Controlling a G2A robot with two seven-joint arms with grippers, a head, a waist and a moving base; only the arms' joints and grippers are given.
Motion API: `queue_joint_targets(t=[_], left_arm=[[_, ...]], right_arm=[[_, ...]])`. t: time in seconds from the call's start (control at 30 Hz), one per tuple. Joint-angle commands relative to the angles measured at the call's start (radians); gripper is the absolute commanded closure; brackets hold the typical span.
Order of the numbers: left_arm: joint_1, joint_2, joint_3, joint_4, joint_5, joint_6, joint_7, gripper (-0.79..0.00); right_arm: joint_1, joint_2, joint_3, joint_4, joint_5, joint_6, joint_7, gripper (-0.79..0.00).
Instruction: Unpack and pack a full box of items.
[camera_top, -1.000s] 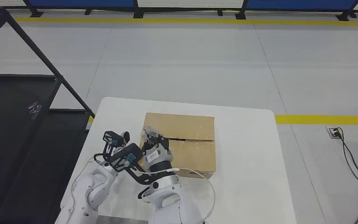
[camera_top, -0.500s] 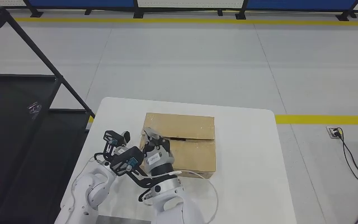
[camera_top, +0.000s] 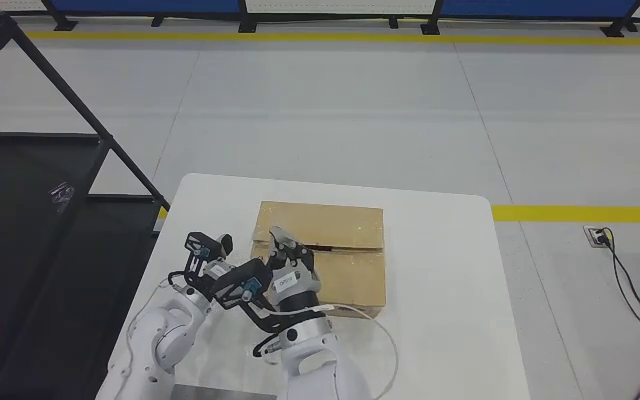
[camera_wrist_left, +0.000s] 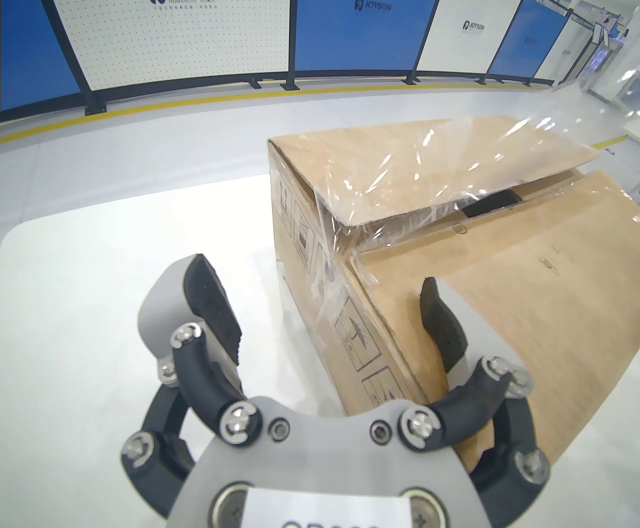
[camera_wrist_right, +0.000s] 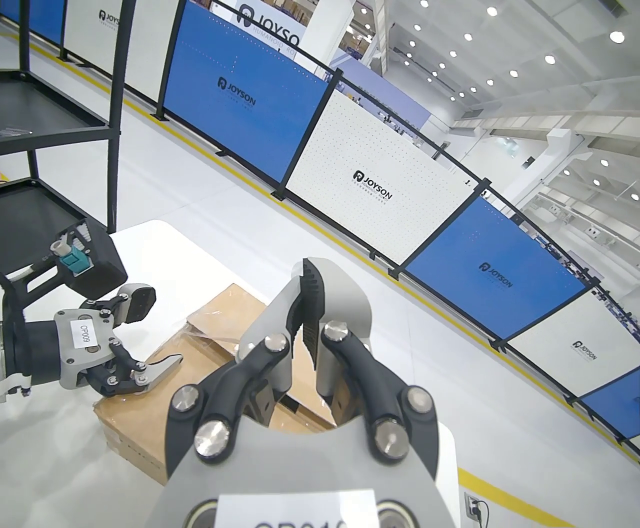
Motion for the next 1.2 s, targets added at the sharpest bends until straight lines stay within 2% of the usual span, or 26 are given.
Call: queue_joint_targets(t=[0.0, 0.67, 0.87, 1.0, 1.17], left_arm=[[-0.001, 0.001, -0.002, 0.001, -0.011, -0.005, -0.001, -0.785], [0.024, 0.020, -0.078, -0.067, -0.271, -0.142, -0.102, -0.785], [0.009, 0.018, -0.081, -0.076, -0.291, -0.047, -0.075, -0.785], [-0.020, 0.009, -0.047, -0.068, -0.289, 0.040, -0.054, -0.785], [-0.062, 0.001, 0.000, -0.045, -0.278, 0.090, -0.061, -0.785]], right_arm=[[-0.007, 0.003, 0.007, -0.006, -0.005, 0.004, 0.000, 0.000], [0.016, 0.006, 0.169, 0.001, 0.188, -0.133, -0.010, 0.000], [0.012, 0.010, 0.199, -0.009, 0.225, -0.153, -0.021, 0.000], [0.013, 0.012, 0.218, 0.000, 0.249, -0.165, -0.029, 0.000], [0.012, 0.014, 0.234, 0.012, 0.269, -0.163, -0.045, 0.000]])
